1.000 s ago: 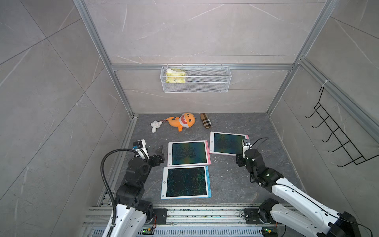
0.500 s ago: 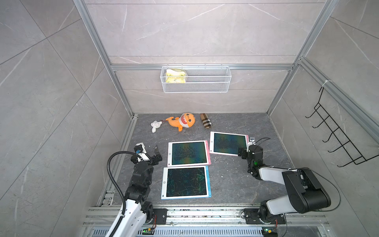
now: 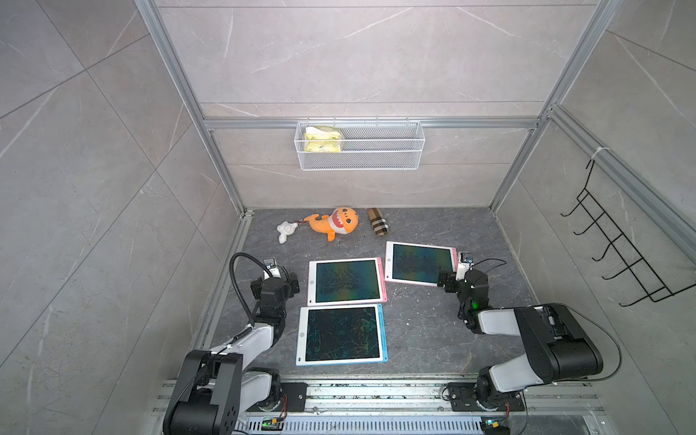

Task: Place the stylus back onto the writing tablet
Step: Reset both arms

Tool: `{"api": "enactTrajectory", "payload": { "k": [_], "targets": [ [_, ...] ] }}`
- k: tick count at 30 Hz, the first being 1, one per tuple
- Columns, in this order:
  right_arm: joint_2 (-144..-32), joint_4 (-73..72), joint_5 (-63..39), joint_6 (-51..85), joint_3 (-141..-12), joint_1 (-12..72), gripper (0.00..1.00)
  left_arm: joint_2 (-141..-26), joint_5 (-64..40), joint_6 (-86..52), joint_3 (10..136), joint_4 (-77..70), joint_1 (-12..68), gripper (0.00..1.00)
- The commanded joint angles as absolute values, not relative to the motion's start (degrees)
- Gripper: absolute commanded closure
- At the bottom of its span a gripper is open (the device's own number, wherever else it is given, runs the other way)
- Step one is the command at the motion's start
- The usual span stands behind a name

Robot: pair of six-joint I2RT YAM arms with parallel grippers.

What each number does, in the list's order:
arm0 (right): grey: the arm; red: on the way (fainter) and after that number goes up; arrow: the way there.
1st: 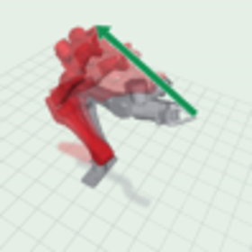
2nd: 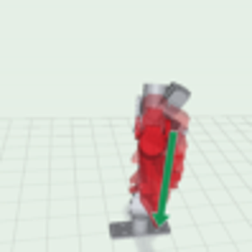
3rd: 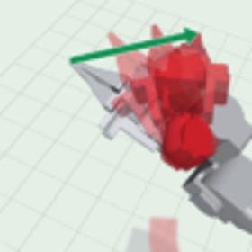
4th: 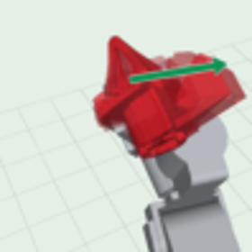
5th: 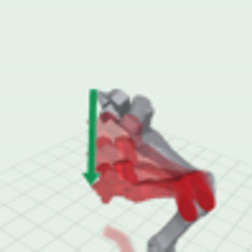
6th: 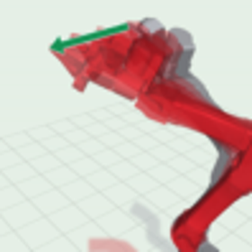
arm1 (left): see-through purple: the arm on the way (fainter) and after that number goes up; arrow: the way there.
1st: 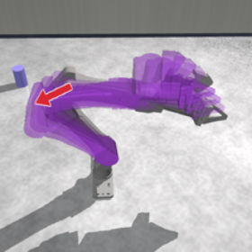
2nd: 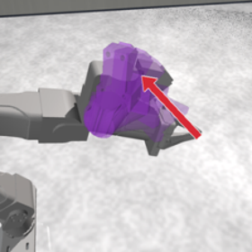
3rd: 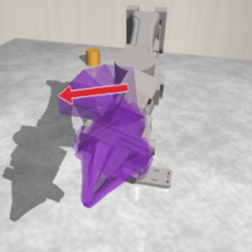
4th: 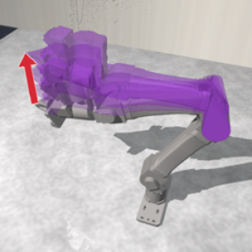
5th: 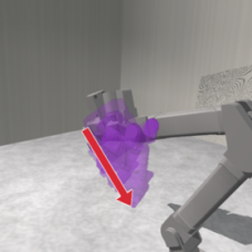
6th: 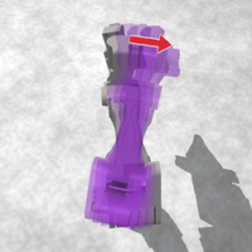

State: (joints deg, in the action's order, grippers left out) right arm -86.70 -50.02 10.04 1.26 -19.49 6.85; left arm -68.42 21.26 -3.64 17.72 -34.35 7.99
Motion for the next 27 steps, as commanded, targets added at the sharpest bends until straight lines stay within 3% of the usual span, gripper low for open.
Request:
{"api": "enactTrajectory", "payload": {
  "k": [1, 4, 5, 7, 10, 12, 13, 15, 27],
  "targets": [
    [-86.77, -51.4, 11.42, 0.79, -19.87, 7.25, 0.0, -67.36, 21.91, 2.34, 17.88, -41.0, 7.49, 0.0],
    [-86.75, -51.33, 11.43, 0.79, -19.86, 7.29, 0.0, -72.64, 30.01, 1.61, 12.8, -51.57, 6.94, 0.0],
    [-86.75, -51.33, 11.45, 0.83, -19.91, 7.29, 0.0, -73.65, 29.03, 1.82, 12.03, -54.42, 7.2, 0.0],
    [-86.75, -51.27, 11.5, 0.88, -19.88, 7.23, 0.0, -77.15, 17.62, -0.01, 12.09, -56.67, 2.86, 0.0],
    [-86.75, -51.29, 11.43, 0.88, -19.94, 7.25, 0.0, -89.24, 16.09, 0.06, 15.52, -64.62, 0.2, 0.01],
    [-86.75, -51.21, 11.44, 0.88, -19.92, 7.29, 0.0, -84.76, 10.61, -1.61, 18.94, -48.93, -0.98, 0.0],
    [-86.75, -51.24, 11.45, 0.88, -19.88, 7.29, 0.0, -87.47, 10.92, -0.95, 18.24, -56.13, -1.35, 0.0],
    [-86.75, -51.16, 11.49, 0.88, -19.99, 7.29, 0.0, -85.43, 10.22, -2.09, 20.15, -48.39, -1.7, 0.0],
    [-87.11, -50.82, 11.51, 0.97, -20.32, 7.25, 0.0, -86.04, 11.21, -1.72, 20.04, -49.65, -1.41, 0.0]
  ]
}}
